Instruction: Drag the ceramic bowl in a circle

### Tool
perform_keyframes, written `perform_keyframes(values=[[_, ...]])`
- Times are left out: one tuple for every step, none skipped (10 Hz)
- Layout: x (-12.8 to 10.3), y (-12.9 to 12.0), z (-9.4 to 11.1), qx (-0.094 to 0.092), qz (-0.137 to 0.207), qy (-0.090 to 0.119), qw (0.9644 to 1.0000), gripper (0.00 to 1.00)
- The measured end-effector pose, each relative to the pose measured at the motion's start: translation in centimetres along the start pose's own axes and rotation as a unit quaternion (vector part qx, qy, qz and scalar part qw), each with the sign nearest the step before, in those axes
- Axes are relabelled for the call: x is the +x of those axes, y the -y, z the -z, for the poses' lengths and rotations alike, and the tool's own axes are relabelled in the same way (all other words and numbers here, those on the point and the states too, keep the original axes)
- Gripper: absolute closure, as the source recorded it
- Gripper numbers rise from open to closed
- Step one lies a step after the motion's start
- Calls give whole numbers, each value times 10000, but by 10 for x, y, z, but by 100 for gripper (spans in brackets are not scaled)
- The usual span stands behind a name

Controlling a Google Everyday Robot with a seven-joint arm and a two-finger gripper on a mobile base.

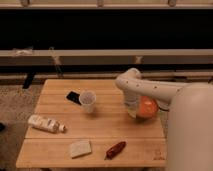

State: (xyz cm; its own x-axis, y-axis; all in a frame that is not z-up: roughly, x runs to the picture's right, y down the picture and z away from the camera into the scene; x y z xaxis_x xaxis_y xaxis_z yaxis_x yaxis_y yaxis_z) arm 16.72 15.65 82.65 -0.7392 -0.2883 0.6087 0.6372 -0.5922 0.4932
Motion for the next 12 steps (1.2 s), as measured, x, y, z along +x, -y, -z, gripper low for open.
perform_keyframes(values=[[1,16,8,80,143,-30,9999,100],[9,30,16,169,292,-81,9994,100],[18,39,22,237,417,-128,9988,100],[33,50,31,304,593,-202,9976,100],[55,64,40,388,838,-303,9953,100],[69,70,45,423,973,-368,9937,100],[82,75,49,455,1112,-431,9918,100],[98,78,51,481,1271,-509,9894,100],[116,75,50,498,1400,-562,9873,100],[123,66,47,502,1412,-563,9871,100],[128,48,41,470,1379,-530,9879,100],[130,28,36,456,1306,-491,9892,100]])
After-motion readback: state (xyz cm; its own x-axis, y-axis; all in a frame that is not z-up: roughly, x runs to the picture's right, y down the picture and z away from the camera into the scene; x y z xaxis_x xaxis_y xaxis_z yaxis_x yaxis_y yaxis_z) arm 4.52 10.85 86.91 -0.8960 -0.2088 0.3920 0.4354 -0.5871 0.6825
